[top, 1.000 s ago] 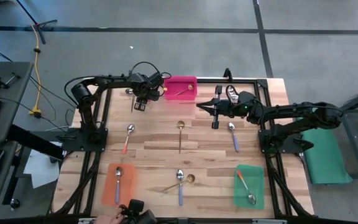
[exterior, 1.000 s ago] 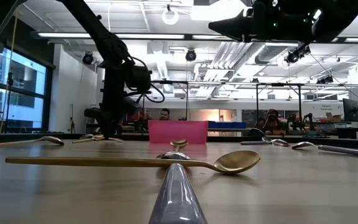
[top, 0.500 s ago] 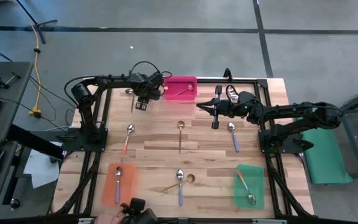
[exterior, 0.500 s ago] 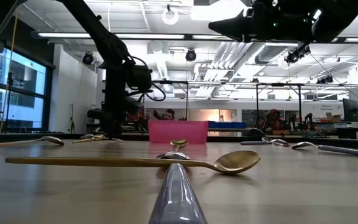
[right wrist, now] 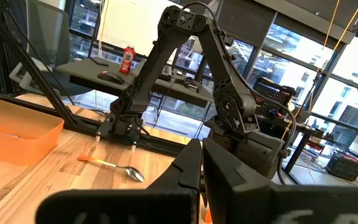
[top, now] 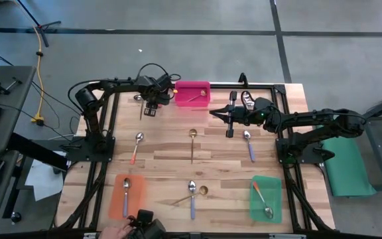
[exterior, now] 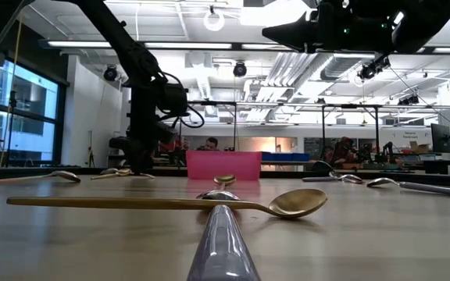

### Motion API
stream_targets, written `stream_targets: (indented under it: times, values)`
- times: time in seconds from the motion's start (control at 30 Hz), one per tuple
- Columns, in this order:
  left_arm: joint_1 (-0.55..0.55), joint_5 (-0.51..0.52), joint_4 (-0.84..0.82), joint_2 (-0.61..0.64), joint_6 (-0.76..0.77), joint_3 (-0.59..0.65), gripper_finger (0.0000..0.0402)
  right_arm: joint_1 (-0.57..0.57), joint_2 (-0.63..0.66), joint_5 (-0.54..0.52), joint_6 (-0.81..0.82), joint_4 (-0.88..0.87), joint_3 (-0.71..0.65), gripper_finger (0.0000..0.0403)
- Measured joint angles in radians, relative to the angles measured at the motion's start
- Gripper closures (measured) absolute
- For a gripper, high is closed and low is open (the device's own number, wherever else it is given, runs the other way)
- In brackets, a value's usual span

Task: Sort silverware by color (type)
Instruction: Put the orange spoon into the green bin

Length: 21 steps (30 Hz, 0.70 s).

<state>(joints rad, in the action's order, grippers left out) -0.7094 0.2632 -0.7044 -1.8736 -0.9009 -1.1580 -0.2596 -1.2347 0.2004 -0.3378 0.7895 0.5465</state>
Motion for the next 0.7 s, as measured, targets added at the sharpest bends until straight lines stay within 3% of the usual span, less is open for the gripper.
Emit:
stream_targets:
  times: [0.47, 0.7]
  values:
    - [-0.005, 0.027, 0.006, -0.012, -0.018, 0.000, 0.0270, 0.000, 0.000, 0.000, 0.000, 0.000, 0.000, 0.0403]
    - [-0.005, 0.028, 0.012, -0.012, -0.027, 0.000, 0.0305, 0.000, 0.000, 0.000, 0.000, 0.000, 0.000, 0.0403]
